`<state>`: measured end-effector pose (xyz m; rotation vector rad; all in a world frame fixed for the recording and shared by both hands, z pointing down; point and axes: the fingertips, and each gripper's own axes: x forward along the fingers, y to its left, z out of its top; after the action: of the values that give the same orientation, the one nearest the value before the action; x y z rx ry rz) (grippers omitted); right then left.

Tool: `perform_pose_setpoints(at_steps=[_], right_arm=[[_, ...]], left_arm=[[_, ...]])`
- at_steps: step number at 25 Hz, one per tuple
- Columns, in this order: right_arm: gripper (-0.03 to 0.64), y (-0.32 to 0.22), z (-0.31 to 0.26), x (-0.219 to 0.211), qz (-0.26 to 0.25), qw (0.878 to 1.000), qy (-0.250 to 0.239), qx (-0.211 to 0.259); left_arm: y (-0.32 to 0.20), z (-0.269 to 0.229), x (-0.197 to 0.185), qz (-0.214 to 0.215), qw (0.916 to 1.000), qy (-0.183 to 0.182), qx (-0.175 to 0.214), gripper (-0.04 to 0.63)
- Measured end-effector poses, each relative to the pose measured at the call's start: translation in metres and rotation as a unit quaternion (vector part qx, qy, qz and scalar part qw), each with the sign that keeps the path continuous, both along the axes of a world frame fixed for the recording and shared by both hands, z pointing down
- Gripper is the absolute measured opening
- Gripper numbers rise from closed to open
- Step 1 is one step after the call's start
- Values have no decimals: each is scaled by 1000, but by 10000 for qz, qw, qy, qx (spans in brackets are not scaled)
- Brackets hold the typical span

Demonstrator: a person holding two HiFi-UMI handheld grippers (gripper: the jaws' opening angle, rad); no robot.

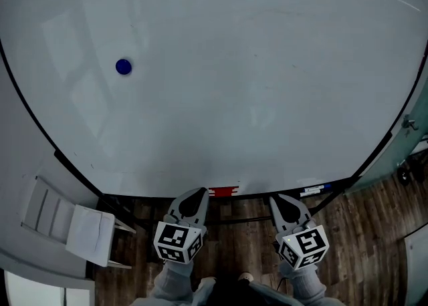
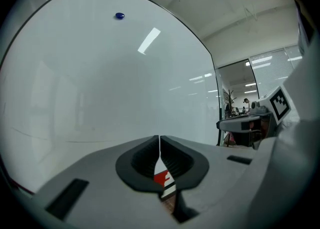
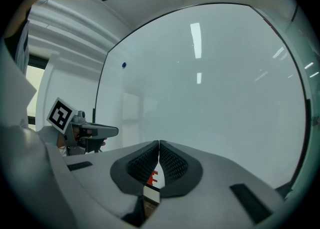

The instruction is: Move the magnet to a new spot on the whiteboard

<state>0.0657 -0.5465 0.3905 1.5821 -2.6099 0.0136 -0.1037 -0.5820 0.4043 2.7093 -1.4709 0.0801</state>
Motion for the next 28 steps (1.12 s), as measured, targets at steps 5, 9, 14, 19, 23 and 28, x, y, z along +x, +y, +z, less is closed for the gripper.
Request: perform_pose_setpoints(at_steps=[5, 9, 14, 19, 23, 28], right_arm=[[28, 0, 14, 7, 79, 9999, -34, -150], [28, -2, 22, 13, 203, 9994, -147, -248], [28, -5, 28, 19, 222, 9986, -264, -401], [28, -7, 29, 18, 188, 9985, -271, -443], [28, -8, 31, 18, 193, 9982, -321, -472], [28, -8, 32, 17, 187, 9980, -357, -495]], left_arm=[[4, 15, 7, 125, 9998, -100, -126, 11], [8, 22, 14, 282, 9994, -94, -164, 11], [9, 32, 20, 379, 9990, -73, -234, 11], [10, 29, 28, 523, 9986, -32, -110, 11], [11, 29, 33, 613, 9981, -39, -86, 11], [10, 29, 34, 631, 9979, -72, -89, 11]])
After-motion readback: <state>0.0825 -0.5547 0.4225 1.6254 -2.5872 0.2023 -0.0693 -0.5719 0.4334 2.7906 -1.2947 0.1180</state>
